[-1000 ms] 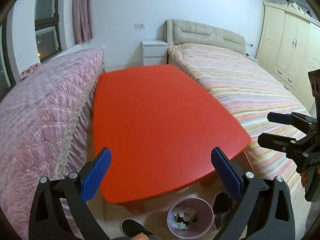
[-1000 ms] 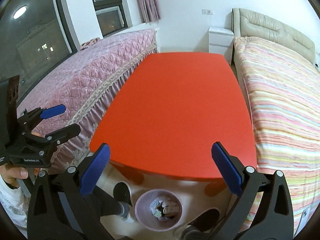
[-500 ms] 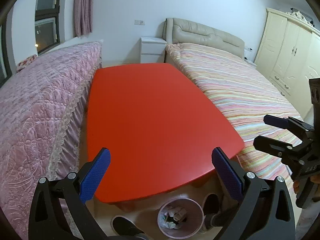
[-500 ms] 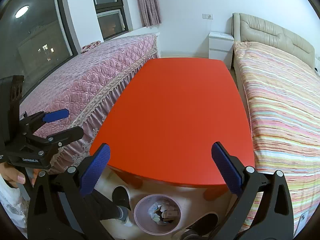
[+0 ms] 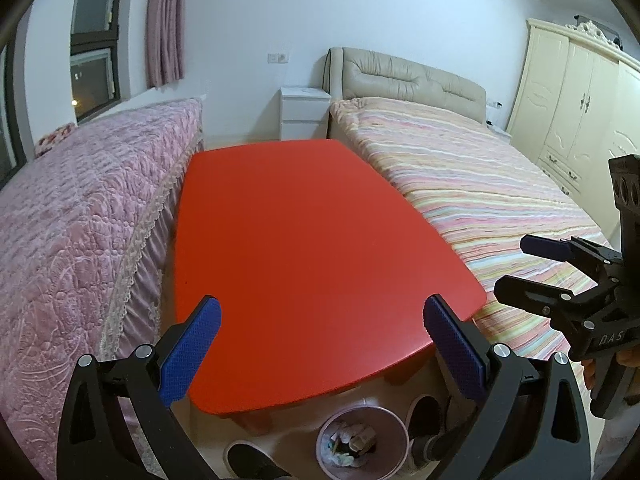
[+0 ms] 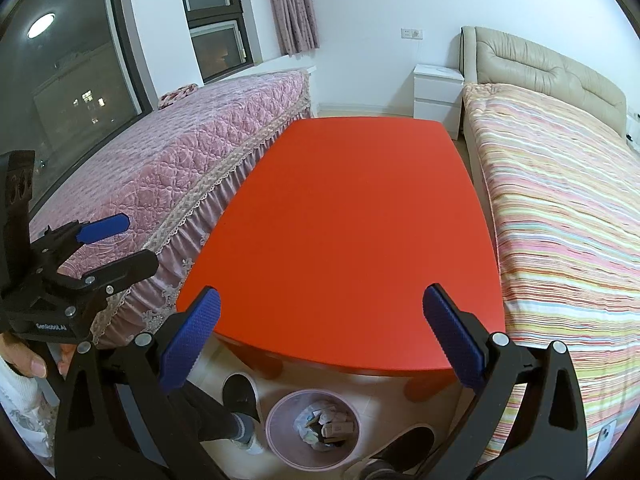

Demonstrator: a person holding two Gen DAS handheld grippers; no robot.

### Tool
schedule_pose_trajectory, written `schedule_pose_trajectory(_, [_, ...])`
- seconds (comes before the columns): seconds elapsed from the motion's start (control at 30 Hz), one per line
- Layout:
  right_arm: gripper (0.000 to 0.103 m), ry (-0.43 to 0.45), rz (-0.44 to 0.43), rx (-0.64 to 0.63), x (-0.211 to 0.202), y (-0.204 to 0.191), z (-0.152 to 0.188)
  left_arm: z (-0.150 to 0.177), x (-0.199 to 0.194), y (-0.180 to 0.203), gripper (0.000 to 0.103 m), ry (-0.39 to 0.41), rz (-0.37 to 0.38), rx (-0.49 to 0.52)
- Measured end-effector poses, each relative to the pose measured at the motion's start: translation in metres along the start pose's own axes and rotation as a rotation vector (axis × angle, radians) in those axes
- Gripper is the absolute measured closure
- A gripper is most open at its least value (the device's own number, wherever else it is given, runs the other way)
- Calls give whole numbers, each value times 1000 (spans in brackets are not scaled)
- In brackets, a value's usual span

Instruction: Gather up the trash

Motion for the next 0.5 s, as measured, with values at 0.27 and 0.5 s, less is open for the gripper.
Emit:
schedule_pose_trajectory(0.27, [4, 2, 5, 3, -1, 1, -2, 1, 1, -3, 6, -4, -5, -15])
schedule_pose_trajectory(0.5, [4, 2, 6, 4, -1, 2, -2, 3, 2, -4, 6, -9, -5, -15])
Point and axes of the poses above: each gripper's, at about its wrist camera, not at the fingertips, and x roughly the way its jaws point, y to its right, z to its underside, the point moved 9 cm from there along x, roughly the way its jaws point, and after that the axes turned 10 degrees about z, right-handed, at the moved point
